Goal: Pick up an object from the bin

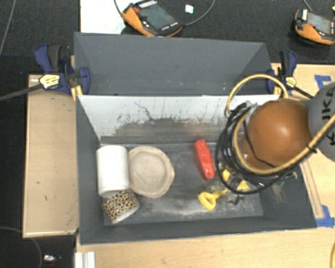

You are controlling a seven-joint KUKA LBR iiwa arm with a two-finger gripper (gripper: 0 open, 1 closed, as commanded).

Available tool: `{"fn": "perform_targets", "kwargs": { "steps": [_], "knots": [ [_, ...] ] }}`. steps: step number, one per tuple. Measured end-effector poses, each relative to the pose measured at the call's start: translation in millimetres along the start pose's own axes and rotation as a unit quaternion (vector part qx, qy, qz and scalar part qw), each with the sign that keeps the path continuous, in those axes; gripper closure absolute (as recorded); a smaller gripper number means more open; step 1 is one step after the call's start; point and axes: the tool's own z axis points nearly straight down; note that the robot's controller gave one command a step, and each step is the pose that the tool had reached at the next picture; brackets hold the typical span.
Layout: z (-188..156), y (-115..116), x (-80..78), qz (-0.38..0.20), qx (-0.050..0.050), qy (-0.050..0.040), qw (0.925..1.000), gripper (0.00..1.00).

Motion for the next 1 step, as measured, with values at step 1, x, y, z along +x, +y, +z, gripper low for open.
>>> {"fn": "perform_targets", "kwargs": {
  "steps": [1],
  "knots": [
    [-21.0, -0.1, -0.6, 0.002, 0.000, -0.0003, 1.0000, 1.00]
  ]
}}
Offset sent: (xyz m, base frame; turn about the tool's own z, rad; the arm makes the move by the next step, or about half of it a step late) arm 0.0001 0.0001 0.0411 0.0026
